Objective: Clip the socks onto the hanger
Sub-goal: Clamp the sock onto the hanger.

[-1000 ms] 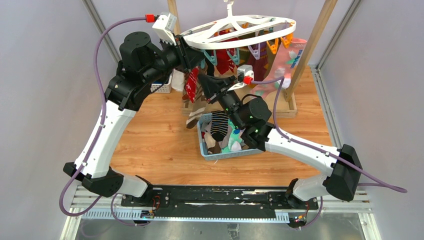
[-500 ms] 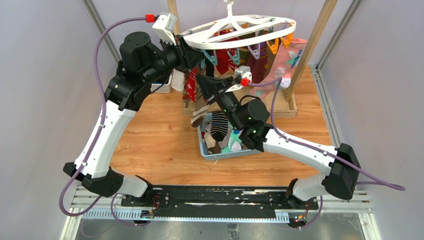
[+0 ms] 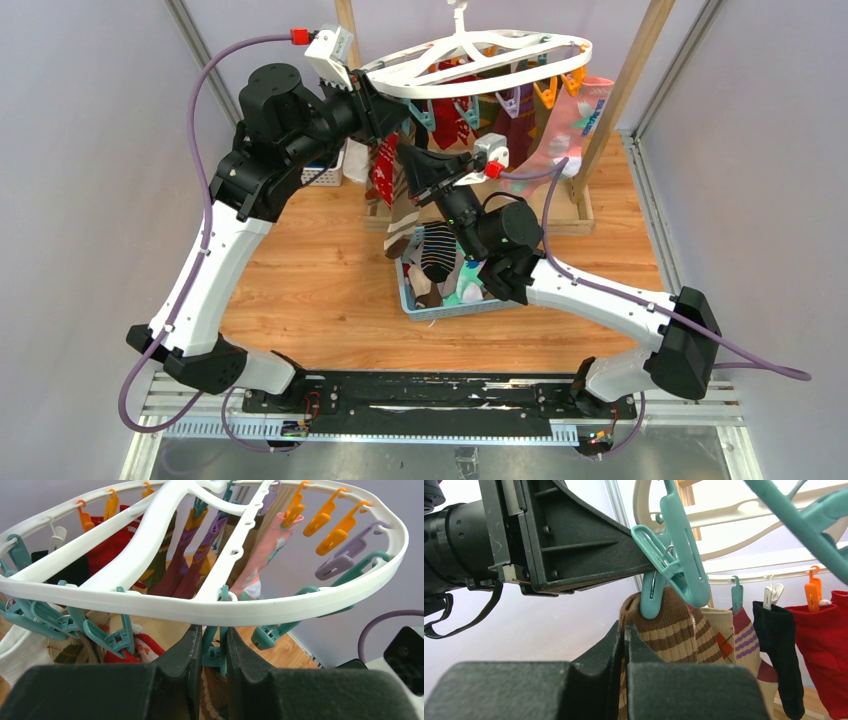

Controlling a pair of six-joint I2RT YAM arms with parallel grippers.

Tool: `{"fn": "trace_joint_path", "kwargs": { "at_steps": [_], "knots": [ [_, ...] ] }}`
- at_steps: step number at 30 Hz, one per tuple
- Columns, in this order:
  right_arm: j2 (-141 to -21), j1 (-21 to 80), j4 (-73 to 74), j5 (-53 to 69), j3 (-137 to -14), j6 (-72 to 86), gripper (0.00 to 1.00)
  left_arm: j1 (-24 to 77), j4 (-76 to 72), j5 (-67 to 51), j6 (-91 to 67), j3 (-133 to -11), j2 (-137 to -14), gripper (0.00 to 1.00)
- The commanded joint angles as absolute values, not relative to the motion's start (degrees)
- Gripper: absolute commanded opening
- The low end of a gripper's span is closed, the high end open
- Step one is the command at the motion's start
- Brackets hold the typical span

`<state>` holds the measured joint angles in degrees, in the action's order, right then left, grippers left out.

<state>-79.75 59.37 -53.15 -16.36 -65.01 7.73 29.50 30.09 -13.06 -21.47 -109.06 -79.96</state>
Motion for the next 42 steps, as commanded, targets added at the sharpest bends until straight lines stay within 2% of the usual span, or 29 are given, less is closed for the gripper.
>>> {"fn": "trace_joint_path", "kwargs": {
  "at_steps": [1,14,21,23,26,28,32,35,39,42],
  "knots": [
    [-80.21,60.29,-56.69,-17.18,-66.42,5.43,0.00,28.74,35.96,-9.05,-20.82,-107.92,-78.71,0.01],
    [-80.00,60.22,-58.46,-19.40,-67.33,-2.56,0.00,28.74,35.97,-8.86,-20.72,-107.84,-78.49,0.02],
    [-80.13,60.12,-58.26,-19.12,-67.69,-4.01,0.00,28.74,36.02,-8.62,-20.72,-107.71,-78.37,0.12],
    [-80.28,60.12,-58.11,-18.88,-67.61,-3.60,0.00,28.72,35.92,-8.53,-20.70,-107.75,-78.37,0.24],
    [-80.49,60.12,-57.80,-17.89,-67.66,-2.98,0.00,28.74,35.90,-8.45,-20.83,-107.81,-78.30,0.52],
    [-80.55,60.12,-57.02,-17.15,-68.03,-2.31,0.00,28.73,35.87,-8.16,-20.83,-107.84,-78.22,0.58],
    [-80.39,60.12,-53.32,-15.50,-69.06,-1.05,0.00,28.74,35.73,-7.65,-20.64,-107.84,-78.13,0.59],
    [-79.43,60.12,-52.70,-15.15,-67.61,-0.43,0.13,28.74,35.69,-7.44,-20.57,-107.75,-77.92,0.57],
    [-77.42,59.64,-50.44,-15.38,-64.83,1.72,0.17,28.74,35.70,-7.21,-20.23,-107.19,-77.40,0.53],
    [-76.57,58.28,-47.17,-14.15,-63.71,4.41,0.22,28.74,35.92,-7.67,-19.73,-106.81,-77.17,0.45]
  ]
}}
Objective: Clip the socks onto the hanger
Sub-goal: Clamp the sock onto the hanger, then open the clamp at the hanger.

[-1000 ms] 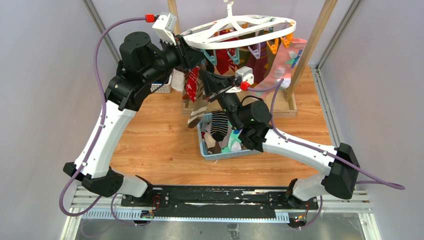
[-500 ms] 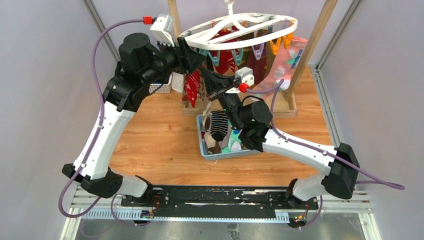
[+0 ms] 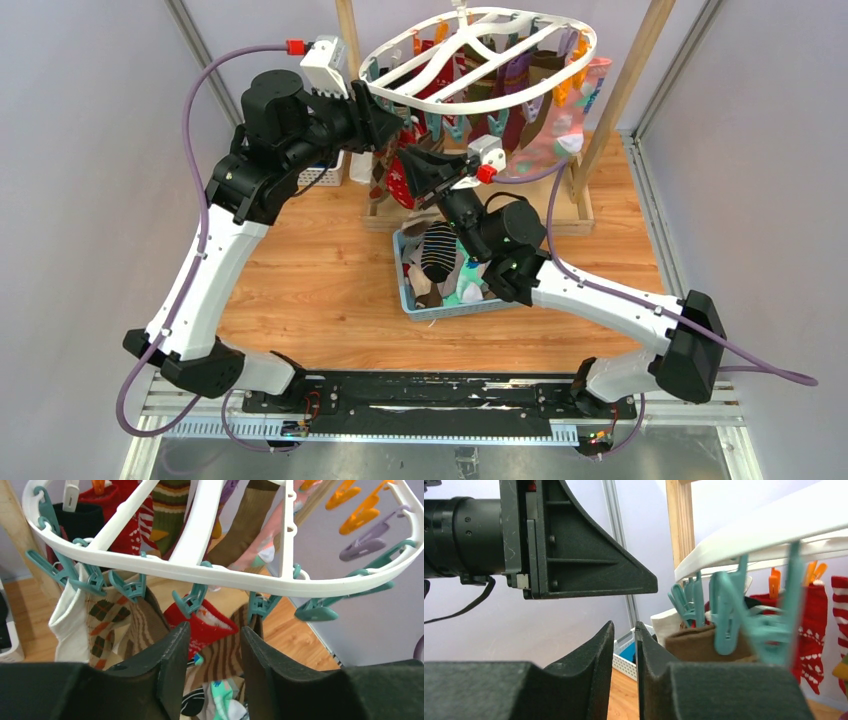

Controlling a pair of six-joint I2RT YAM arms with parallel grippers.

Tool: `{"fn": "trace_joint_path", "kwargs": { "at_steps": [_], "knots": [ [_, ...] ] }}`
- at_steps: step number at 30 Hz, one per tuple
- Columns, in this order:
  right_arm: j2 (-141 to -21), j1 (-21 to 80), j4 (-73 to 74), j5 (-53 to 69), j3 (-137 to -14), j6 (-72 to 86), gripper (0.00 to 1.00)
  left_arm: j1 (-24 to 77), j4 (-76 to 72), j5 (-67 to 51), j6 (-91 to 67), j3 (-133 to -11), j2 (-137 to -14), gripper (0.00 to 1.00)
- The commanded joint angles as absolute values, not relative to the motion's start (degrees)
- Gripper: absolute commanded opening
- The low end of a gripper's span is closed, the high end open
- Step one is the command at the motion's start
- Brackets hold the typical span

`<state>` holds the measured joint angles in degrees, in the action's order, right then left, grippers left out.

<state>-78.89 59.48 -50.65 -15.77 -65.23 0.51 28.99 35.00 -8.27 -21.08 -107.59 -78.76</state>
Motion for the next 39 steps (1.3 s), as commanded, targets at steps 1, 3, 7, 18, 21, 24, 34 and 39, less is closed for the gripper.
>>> {"fn": "trace_joint_path", "kwargs": {
  "at_steps": [1,3,7,18,21,24,34,39],
  "knots": [
    [-76.25,57.54,-45.56,-13.23,-63.35,5.39,0.25,28.74,35.94,-7.89,-19.36,-107.05,-77.15,0.42],
    [-75.40,56.06,-43.66,-10.97,-62.18,7.69,0.34,28.73,36.45,-7.85,-18.92,-107.72,-77.20,0.39],
    [-72.56,54.22,-41.18,-7.73,-58.26,10.52,0.46,28.72,36.63,-8.13,-18.19,-107.43,-76.78,0.37],
    [-57.71,47.10,-38.53,-4.63,-38.69,18.19,0.52,28.74,38.50,-13.76,-11.78,-99.84,-75.87,0.37],
    [-54.31,44.29,-36.32,-4.68,-35.41,20.01,0.53,28.74,39.28,-15.68,-10.17,-98.58,-76.36,0.37],
    [-51.37,41.35,-34.48,-4.63,-32.80,21.64,0.53,28.74,39.57,-15.99,-8.62,-98.07,-76.95,0.37],
    [-47.13,37.48,-30.37,-4.89,-29.93,23.11,0.53,28.74,39.15,-8.26,-7.78,-97.42,-78.84,0.30],
    [-47.87,34.23,-30.96,-1.19,-30.79,26.48,0.53,28.70,37.15,0.56,-6.61,-96.57,-78.97,0.21]
  ]
}}
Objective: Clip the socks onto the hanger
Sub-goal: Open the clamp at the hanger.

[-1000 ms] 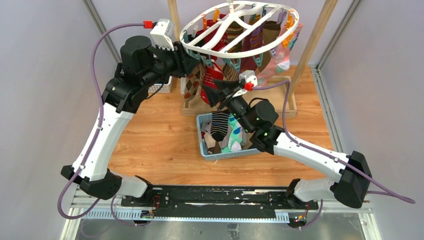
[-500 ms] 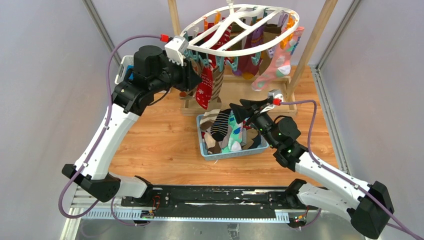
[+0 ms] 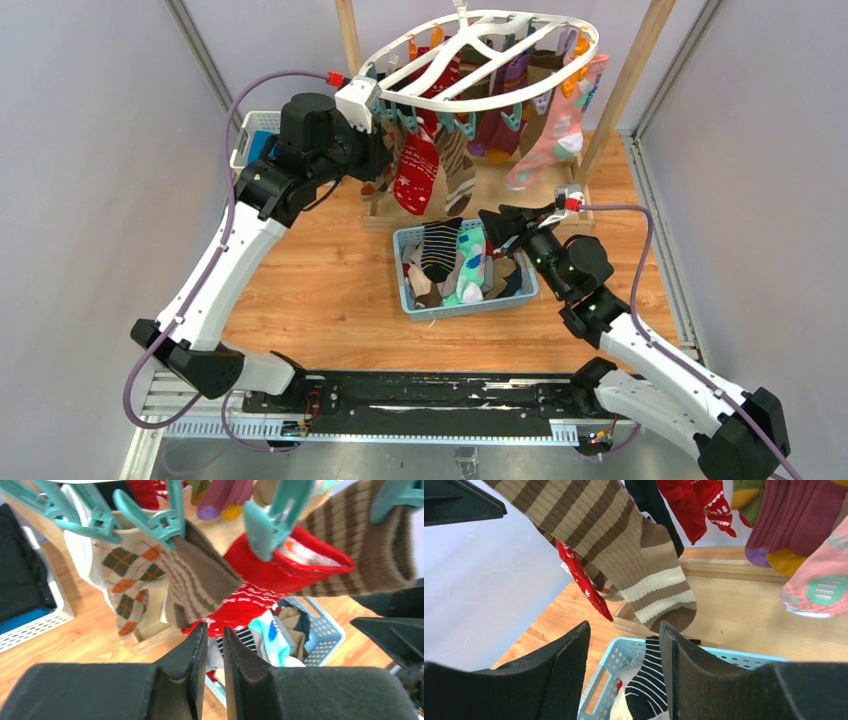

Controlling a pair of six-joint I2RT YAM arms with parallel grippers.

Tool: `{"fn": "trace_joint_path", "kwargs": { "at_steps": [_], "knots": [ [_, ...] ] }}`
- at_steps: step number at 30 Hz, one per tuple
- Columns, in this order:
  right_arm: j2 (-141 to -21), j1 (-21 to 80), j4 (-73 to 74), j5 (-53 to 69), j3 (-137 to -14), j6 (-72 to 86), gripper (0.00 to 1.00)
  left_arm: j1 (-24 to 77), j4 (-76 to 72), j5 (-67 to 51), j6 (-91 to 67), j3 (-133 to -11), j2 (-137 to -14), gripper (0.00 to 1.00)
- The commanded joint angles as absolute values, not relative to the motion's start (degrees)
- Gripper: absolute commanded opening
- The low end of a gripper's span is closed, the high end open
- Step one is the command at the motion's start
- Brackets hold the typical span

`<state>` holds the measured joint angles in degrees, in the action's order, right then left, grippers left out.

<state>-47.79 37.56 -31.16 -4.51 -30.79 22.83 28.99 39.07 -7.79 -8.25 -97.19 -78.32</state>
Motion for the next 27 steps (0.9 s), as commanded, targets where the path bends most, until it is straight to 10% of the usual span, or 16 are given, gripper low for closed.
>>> {"fn": "trace_joint_path", "kwargs": {
  "at_steps": [1,19,27],
  "knots": [
    [-48.61,33.17,-31.95,2.13,-31.18,27.40,0.53,28.73,36.80,2.49,-6.34,-96.59,-79.21,0.21],
    [-67.72,21.48,-58.66,25.28,-42.46,37.11,0.59,28.48,38.64,-1.01,-7.80,-99.25,-77.83,0.27],
    [-79.63,16.31,-87.64,33.74,-45.27,58.07,0.73,28.30,41.60,-20.28,-5.57,-96.82,-73.89,0.71]
  ]
}}
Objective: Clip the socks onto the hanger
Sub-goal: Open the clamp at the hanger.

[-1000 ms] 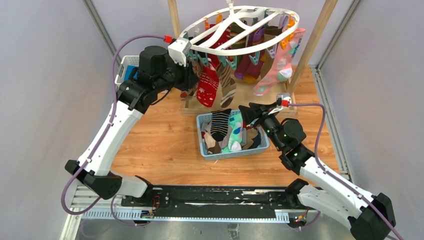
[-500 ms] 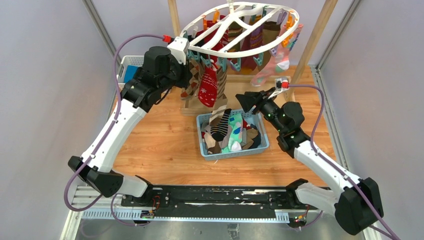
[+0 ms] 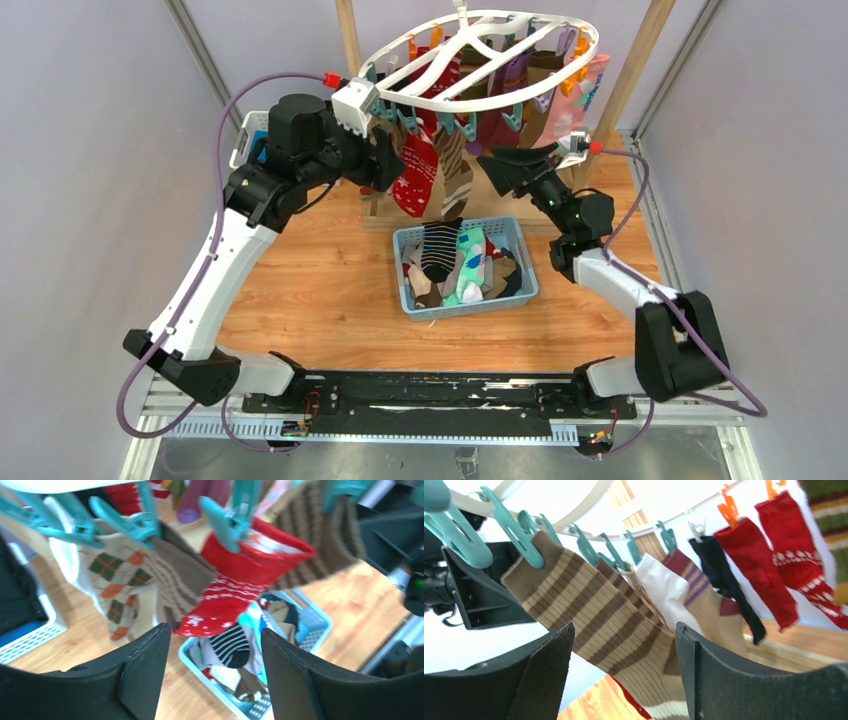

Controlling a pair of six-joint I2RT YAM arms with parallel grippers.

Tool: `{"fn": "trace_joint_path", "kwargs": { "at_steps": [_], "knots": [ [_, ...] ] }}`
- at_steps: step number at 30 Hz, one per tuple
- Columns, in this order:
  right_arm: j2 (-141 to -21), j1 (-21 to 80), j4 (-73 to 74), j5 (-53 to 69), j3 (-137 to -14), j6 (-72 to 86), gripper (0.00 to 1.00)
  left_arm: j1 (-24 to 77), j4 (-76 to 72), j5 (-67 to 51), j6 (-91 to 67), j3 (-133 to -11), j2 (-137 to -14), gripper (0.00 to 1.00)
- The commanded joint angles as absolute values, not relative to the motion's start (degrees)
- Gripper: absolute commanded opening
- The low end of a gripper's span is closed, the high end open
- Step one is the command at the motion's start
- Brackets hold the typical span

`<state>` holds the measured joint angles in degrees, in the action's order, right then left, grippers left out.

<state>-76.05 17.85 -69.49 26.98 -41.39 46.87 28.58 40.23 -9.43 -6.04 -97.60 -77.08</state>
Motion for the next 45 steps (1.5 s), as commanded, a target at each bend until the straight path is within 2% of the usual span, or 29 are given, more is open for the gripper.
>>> {"fn": "trace_joint_path", "kwargs": {
  "at_steps": [1,7,17,31,36,41,45],
  "knots": [
    [-80.54,16.45,-88.23,35.31,-47.02,58.88,0.73,28.30,41.00,-21.29,-5.62,-96.03,-73.26,0.73],
    [-81.46,18.48,-87.97,36.08,-49.53,56.02,0.74,28.30,40.16,-23.31,-6.71,-95.40,-72.26,0.76],
    [-84.97,23.19,-90.44,33.72,-53.62,53.54,0.69,28.30,39.42,-23.39,-9.12,-96.42,-72.19,0.76],
    [-83.19,23.29,-91.40,34.60,-54.14,53.03,0.68,28.30,39.87,-22.70,-8.88,-96.83,-71.91,0.75],
    [-82.49,23.38,-91.47,32.74,-55.31,54.26,0.62,28.29,40.21,-22.00,-8.54,-96.86,-71.89,0.76],
    [-83.25,23.93,-91.46,33.11,-57.96,55.97,0.49,28.30,40.18,-21.57,-8.44,-96.92,-71.65,0.75],
    [-84.17,25.11,-91.39,34.42,-59.10,56.37,0.46,28.30,40.38,-21.48,-8.44,-97.27,-71.49,0.75]
  ]
}}
